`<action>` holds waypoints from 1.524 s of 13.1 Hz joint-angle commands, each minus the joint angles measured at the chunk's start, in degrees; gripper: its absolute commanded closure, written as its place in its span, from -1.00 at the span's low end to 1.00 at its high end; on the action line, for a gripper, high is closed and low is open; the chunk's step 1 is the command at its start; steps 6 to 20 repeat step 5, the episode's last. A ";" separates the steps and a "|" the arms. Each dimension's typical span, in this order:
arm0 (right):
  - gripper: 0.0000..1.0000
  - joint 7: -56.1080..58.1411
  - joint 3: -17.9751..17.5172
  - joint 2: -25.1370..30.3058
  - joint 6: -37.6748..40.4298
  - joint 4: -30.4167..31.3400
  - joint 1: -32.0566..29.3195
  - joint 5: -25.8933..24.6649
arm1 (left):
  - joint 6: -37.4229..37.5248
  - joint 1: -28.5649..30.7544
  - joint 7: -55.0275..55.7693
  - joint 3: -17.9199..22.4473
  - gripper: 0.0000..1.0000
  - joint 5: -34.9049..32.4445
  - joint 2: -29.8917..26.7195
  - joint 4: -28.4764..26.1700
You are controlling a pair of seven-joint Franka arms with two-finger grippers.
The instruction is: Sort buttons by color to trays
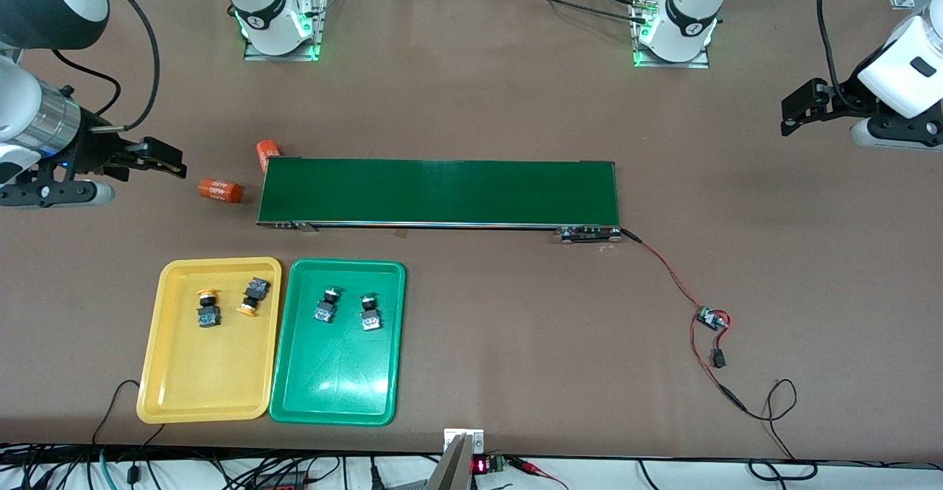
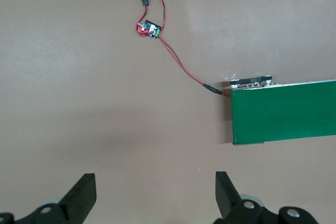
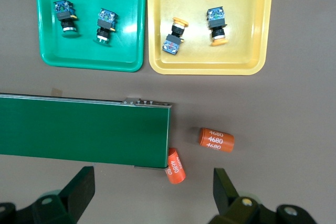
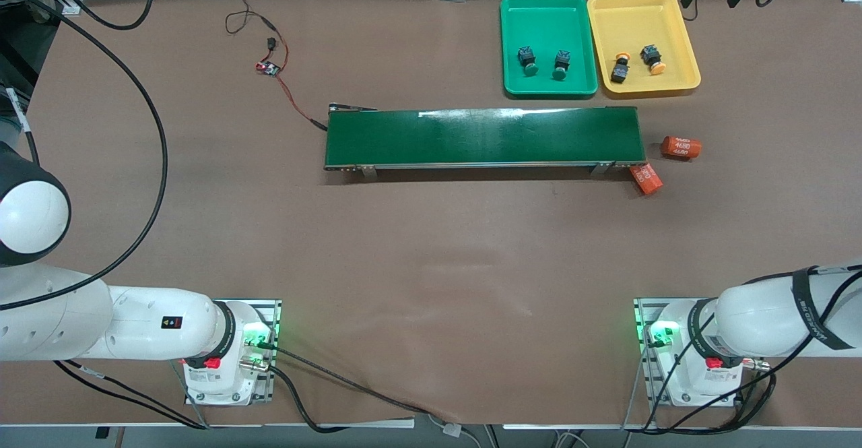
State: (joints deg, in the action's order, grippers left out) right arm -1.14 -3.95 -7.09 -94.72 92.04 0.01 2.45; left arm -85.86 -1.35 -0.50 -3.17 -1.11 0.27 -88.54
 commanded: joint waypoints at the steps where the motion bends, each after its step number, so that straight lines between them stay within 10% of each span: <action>1: -1.00 0.52 0.17 -0.38 1.20 -1.25 0.16 0.28 | 0.43 0.21 -1.08 -0.26 -1.00 -0.21 0.34 1.08; 20: -1.00 0.53 0.17 -0.29 1.20 -1.25 0.08 0.10 | 0.43 0.21 -1.08 -0.26 -1.00 -0.21 0.34 1.08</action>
